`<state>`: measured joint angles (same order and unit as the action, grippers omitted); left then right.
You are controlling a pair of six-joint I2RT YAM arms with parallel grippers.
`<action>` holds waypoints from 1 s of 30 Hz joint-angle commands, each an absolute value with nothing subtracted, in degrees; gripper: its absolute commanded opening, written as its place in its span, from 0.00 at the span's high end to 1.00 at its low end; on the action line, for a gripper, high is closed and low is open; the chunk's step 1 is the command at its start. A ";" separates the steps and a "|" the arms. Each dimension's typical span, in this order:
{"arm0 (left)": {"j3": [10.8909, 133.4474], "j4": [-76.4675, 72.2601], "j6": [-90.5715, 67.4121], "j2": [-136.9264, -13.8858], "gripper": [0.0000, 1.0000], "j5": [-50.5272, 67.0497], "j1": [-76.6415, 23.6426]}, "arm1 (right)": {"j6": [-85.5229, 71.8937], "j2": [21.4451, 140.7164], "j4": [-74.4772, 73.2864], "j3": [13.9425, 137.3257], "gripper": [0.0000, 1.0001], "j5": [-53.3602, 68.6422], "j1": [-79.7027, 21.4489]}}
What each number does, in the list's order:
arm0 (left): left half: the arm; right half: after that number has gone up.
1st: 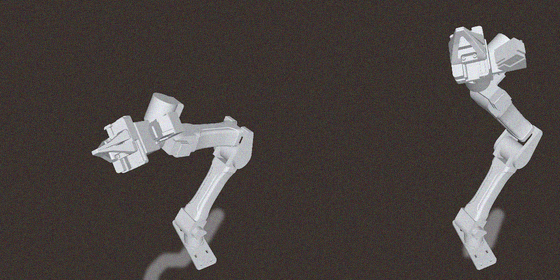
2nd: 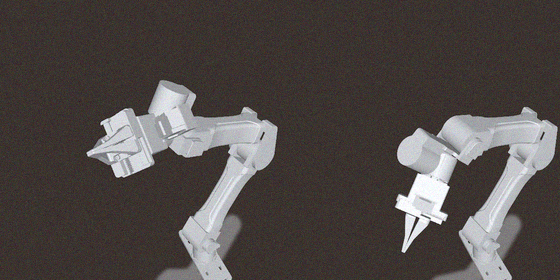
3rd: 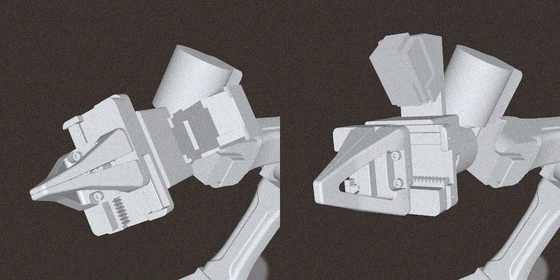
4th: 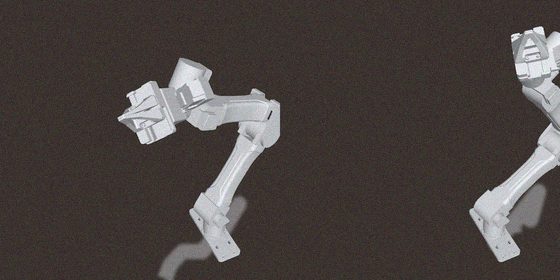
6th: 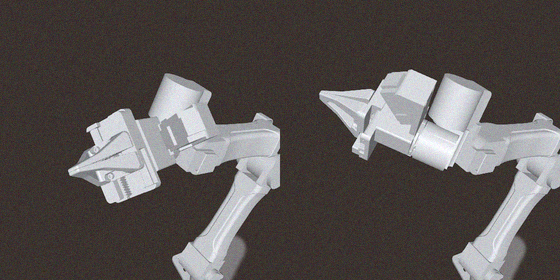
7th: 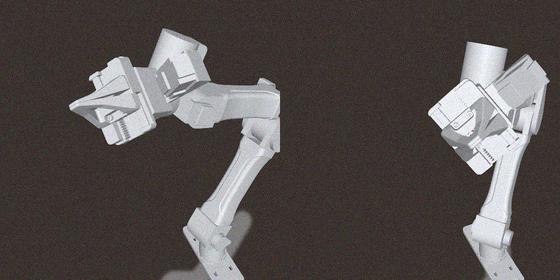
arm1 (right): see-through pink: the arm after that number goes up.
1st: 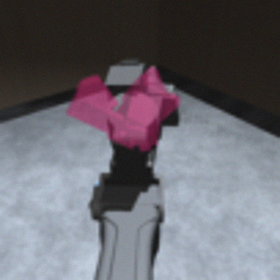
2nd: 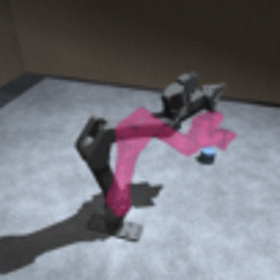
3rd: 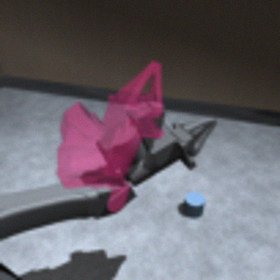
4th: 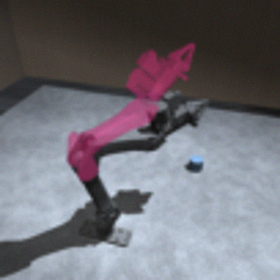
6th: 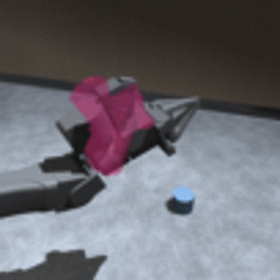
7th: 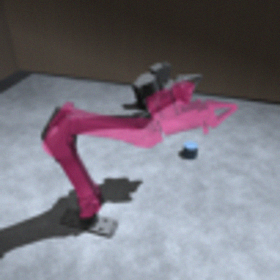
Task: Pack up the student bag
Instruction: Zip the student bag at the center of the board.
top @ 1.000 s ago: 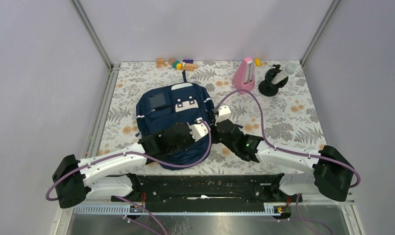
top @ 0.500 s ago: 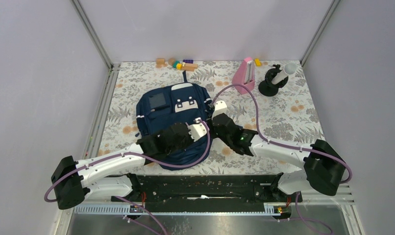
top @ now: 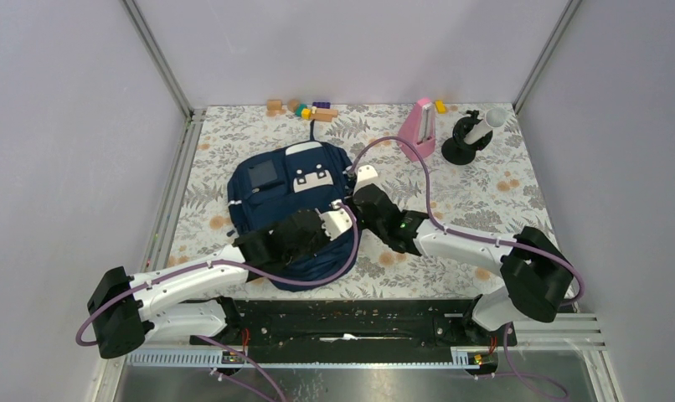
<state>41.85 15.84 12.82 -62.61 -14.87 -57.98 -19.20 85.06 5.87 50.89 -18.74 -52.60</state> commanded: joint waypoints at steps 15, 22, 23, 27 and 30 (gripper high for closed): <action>45.32 15.52 3.34 -60.32 0.19 -10.89 -54.49 | -14.07 73.24 -4.86 53.72 0.17 -16.27 -49.74; 46.26 16.00 -2.02 -57.21 0.04 -3.43 -45.22 | -14.93 68.32 -11.47 54.51 0.01 -15.39 -47.27; 46.76 16.91 -2.89 -57.40 0.04 -4.39 -44.34 | -15.67 67.70 -12.32 54.69 0.00 -14.29 -46.48; 48.18 20.08 -7.47 -57.61 0.04 -6.86 -38.43 | -16.76 65.56 -16.02 55.28 0.00 -11.40 -42.62; 48.45 21.09 -10.19 -56.03 0.04 -6.45 -32.58 | -17.34 63.90 -18.86 54.37 0.00 -9.77 -37.79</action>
